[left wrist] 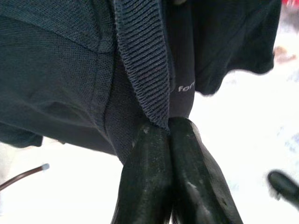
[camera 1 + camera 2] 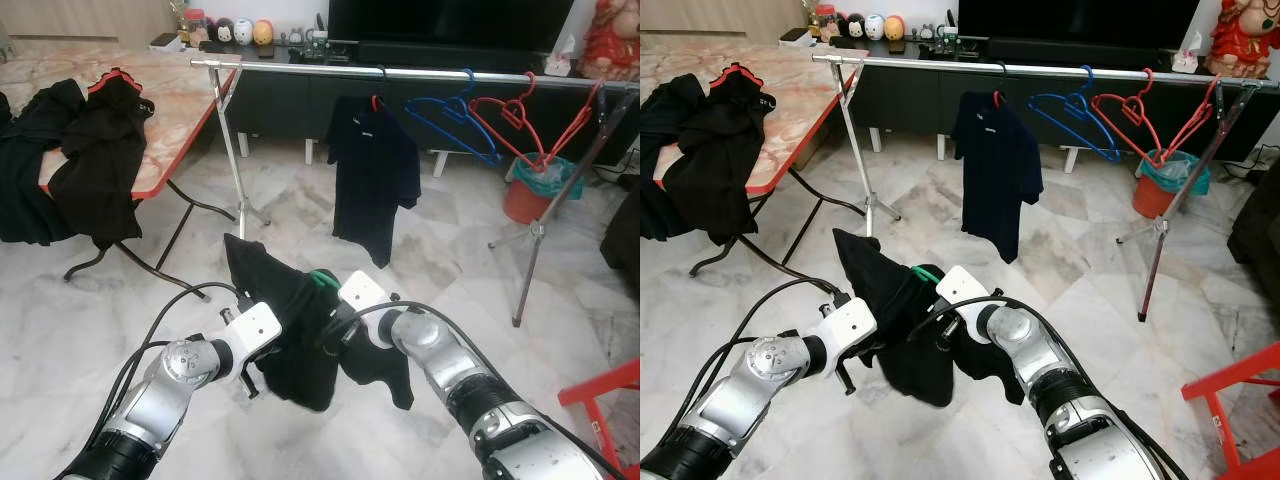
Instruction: Hang hanger
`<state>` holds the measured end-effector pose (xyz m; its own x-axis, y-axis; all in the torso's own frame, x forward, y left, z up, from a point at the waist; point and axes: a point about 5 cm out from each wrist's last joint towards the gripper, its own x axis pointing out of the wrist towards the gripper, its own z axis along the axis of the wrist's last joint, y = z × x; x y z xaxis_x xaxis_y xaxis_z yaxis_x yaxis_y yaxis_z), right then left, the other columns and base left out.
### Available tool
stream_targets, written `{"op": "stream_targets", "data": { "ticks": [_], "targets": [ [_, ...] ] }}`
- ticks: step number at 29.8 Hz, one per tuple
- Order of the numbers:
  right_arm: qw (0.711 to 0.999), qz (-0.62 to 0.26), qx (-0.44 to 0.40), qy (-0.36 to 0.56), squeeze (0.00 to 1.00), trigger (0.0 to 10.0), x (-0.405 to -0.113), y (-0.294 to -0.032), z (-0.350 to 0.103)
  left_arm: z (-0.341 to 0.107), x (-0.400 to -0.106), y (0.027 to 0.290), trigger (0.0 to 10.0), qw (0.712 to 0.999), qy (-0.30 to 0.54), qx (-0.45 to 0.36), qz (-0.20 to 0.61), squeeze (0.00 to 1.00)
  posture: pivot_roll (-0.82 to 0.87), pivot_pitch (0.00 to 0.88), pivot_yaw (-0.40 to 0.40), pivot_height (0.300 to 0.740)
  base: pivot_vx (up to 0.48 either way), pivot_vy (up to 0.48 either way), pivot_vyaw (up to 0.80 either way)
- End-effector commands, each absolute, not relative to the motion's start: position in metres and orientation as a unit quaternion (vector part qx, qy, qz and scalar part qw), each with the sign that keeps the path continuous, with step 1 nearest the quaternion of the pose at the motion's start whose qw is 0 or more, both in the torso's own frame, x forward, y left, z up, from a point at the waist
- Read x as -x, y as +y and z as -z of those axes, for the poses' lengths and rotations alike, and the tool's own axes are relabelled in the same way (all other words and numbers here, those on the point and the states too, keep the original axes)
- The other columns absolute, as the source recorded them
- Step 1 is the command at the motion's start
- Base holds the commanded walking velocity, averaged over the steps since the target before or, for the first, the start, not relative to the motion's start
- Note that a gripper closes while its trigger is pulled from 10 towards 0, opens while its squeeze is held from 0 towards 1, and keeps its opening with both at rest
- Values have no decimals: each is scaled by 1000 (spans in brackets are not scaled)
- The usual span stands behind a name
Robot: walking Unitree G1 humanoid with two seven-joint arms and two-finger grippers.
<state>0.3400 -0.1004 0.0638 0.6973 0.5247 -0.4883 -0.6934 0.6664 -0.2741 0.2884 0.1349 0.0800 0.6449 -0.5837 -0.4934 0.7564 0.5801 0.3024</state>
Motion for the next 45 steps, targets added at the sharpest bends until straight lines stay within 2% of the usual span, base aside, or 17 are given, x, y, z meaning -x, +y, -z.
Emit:
{"op": "stream_targets", "data": {
  "ticks": [1, 7, 9, 13, 14, 15, 18, 22, 25, 26, 29, 30, 33, 43, 45],
  "targets": [
    [914, -325, 203, 136, 0, 0, -355, -101, -90, -72, -284, 140, 10000, 871, 196, -237, 384, 1000, 62, 0, -32, 740, 0, 0, 0],
    [900, -358, 206, 138, 0, 0, -350, -94, -87, -85, -291, 137, 10000, 893, 154, -210, 367, 1000, 62, 0, -32, 740, 0, 0, 0],
    [885, -385, 220, 143, 0, 0, -344, -91, -82, -92, -293, 136, 10000, 900, 135, -190, 368, 1000, 63, 0, -32, 740, 0, 0, 0],
    [872, -412, 220, 146, 0, 0, -339, -90, -79, -98, -293, 136, 10000, 904, 119, -177, 371, 1000, 65, 0, -33, 740, 0, 0, 0],
    [858, -437, 228, 143, 0, 0, -335, -90, -77, -102, -293, 137, 10000, 905, 110, -176, 373, 1000, 69, 0, -35, 740, 0, 0, 0],
    [847, -451, 244, 141, 0, 0, -333, -95, -76, -107, -295, 142, 10000, 909, 97, -182, 362, 1000, 71, 0, -38, 740, 0, 0, 0],
    [842, -442, 266, 158, 0, 0, -335, -108, -74, -117, -301, 158, 10000, 925, 80, -184, 322, 1000, 70, 0, -40, 740, 0, 0, 0],
    [835, -431, 292, 177, 0, 0, -337, -125, -72, -138, -300, 165, 10000, 937, 43, -124, 323, 1000, 77, 0, -43, 740, 0, 0, 0],
    [834, -421, 305, 187, 0, 0, -339, -143, -74, -153, -286, 161, 10000, 915, 25, -64, 398, 1000, 78, 0, -43, 740, 0, 0, 0],
    [834, -421, 305, 187, 0, 0, -339, -143, -74, -153, -286, 161, 10000, 915, 25, -64, 398, 1000, 78, 0, -43, 740, 0, 0, 0],
    [831, -424, 309, 184, 0, 0, -340, -149, -78, -157, -272, 155, 10000, 885, 29, -42, 463, 1000, 75, 0, -41, 740, 0, 0, 0],
    [831, -424, 309, 184, 0, 0, -340, -149, -78, -157, -272, 155, 10000, 885, 29, -42, 463, 1000, 75, 0, -41, 740, 0, 0, 0],
    [824, -442, 308, 177, 0, 0, -339, -149, -80, -151, -275, 159, 10000, 886, 46, -74, 455, 1000, 78, 0, -41, 740, 0, 0, 0],
    [755, -548, 320, 165, 0, 0, -325, -150, -83, -134, -267, 162, 10000, 837, 115, -167, 508, 1000, 69, 0, -41, 740, 0, 0, 0],
    [754, -549, 321, 166, 0, 0, -325, -151, -84, -134, -267, 161, 10000, 836, 113, -175, 508, 1000, 69, 0, -41, 740, 0, 0, 0]
  ]
}}
